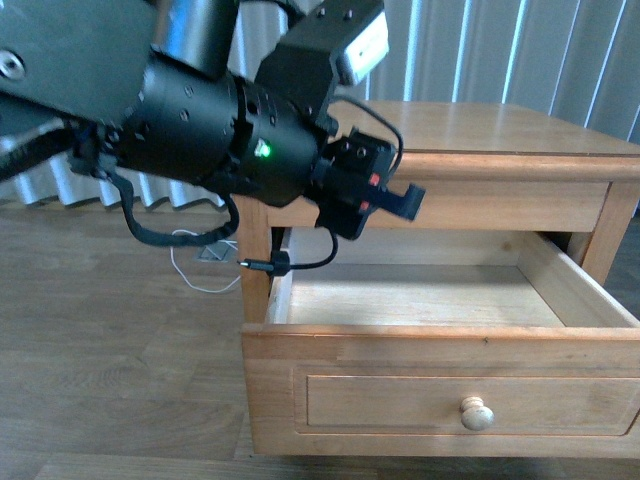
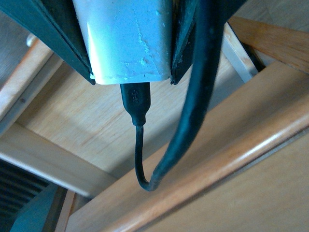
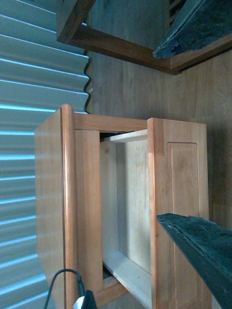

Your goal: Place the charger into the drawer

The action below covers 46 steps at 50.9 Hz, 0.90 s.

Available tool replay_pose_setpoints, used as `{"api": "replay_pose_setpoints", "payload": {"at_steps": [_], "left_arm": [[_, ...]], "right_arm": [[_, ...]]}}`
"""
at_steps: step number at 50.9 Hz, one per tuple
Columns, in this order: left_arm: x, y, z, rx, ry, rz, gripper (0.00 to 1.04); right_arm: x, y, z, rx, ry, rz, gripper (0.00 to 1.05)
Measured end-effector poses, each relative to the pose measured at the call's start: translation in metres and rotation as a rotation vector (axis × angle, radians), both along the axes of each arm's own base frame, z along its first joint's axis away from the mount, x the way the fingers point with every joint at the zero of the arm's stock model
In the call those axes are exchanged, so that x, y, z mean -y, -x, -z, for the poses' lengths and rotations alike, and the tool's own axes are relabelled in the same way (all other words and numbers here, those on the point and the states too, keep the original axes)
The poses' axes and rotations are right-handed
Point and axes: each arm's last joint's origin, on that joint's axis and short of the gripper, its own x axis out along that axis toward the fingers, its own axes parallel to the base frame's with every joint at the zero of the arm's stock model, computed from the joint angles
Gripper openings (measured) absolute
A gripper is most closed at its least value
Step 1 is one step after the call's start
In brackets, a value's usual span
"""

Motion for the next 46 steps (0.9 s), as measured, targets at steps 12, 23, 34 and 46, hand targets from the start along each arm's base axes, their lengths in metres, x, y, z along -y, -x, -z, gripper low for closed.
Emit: {"api": "replay_pose_setpoints", "payload": {"at_steps": [12,23,34,46], "left_arm": [[0.012,-0.025,0.064,-0.121,-0.084,-0.04,0.4],[0.026,-0.043,0.074,-0.096,-0.082,-0.09,0.39],[0.036,-0.054,0.088,-0.116,-0.085,-0.114,0.39],[0.04,-0.057,0.082,-0.1,-0.051,-0.12,0.63]], "right_arm": [[0.0,0.0,0.0,0.0,0.0,0.0,0.96],[0.0,0.0,0.0,0.0,0.0,0.0,0.96],[0.0,0.0,0.0,0.0,0.0,0.0,0.96],[0.0,0.0,0.0,0.0,0.0,0.0,0.96]]}}
